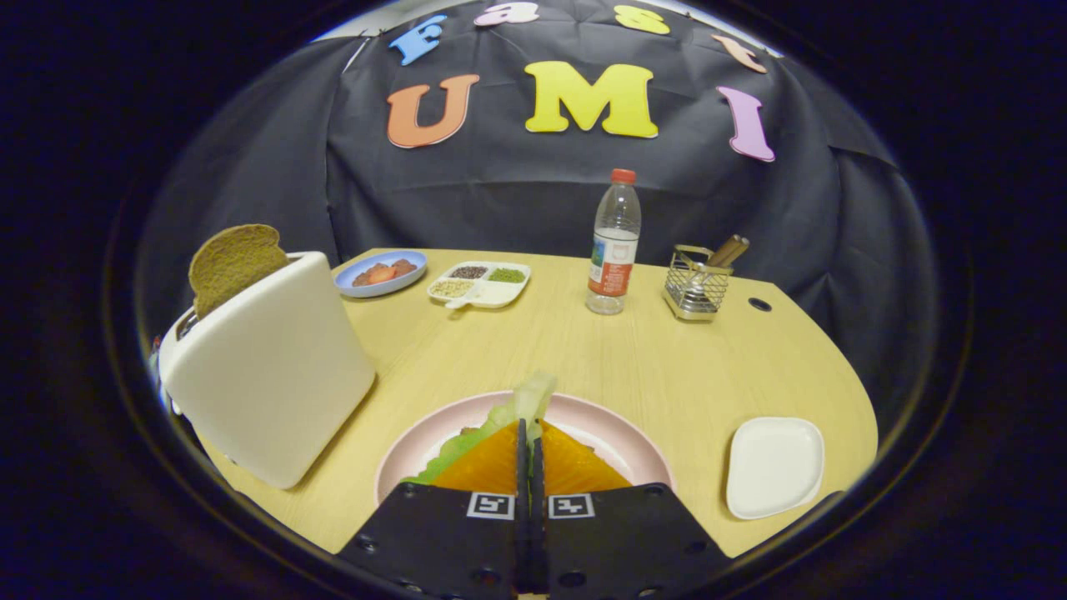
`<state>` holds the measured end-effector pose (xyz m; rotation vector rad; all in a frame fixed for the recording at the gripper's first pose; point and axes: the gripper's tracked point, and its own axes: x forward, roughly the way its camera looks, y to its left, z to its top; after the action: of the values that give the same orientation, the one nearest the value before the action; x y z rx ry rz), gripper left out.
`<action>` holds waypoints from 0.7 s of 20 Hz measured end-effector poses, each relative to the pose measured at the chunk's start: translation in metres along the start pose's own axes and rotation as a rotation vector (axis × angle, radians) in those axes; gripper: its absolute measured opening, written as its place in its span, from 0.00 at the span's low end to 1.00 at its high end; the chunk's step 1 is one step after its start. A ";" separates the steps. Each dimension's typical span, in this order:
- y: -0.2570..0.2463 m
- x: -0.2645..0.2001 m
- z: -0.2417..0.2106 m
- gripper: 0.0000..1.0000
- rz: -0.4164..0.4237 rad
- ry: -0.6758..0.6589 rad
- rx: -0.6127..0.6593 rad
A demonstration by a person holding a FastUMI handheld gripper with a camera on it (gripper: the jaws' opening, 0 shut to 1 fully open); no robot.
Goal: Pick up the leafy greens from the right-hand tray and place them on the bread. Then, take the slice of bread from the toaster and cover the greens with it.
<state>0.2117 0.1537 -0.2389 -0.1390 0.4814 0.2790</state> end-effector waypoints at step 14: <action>-0.025 -0.049 0.009 0.93 -0.092 -0.043 -0.074</action>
<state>0.1813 0.1198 -0.2061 -0.2260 0.4205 0.2093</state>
